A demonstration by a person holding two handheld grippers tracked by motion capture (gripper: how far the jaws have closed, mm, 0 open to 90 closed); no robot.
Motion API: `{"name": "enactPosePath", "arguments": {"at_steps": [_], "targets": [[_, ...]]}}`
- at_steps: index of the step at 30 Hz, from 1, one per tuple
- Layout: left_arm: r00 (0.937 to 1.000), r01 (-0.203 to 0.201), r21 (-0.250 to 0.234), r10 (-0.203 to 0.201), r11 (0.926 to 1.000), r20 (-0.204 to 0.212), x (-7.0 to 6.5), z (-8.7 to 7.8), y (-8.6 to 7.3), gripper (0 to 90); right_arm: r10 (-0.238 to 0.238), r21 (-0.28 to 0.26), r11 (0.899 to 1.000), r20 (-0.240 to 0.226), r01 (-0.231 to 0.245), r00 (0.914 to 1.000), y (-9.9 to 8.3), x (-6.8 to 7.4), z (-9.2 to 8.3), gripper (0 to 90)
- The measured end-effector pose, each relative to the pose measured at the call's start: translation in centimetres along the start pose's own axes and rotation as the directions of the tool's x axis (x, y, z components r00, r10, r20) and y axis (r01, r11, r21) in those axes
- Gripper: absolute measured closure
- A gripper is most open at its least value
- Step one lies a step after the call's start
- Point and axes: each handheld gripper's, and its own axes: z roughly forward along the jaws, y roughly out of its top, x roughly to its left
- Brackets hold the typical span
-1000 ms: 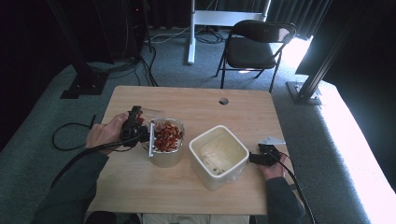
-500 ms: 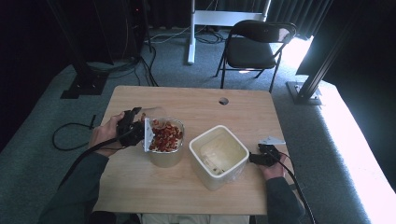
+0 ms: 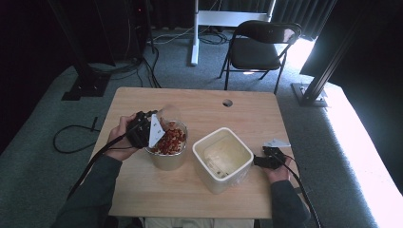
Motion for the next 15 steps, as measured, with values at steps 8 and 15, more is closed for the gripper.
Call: {"name": "enactPosePath", "arguments": {"at_steps": [8, 15], "targets": [[0.9838, 0.132, -0.089, -0.12, 0.9873, 0.134, -0.2, -0.3, 1.6, 43.5, 0.002, 0.001, 1.0, 0.001, -0.002, 1.0, 0.0, 0.0, 0.0, 27.9], [0.9238, 0.276, -0.156, -0.217, 0.9483, 0.315, -0.9, -0.5, 3.9, 43.2, 0.001, 0.001, 1.0, 0.001, -0.001, 1.0, 0.0, 0.0, 0.0, 27.9]]}}
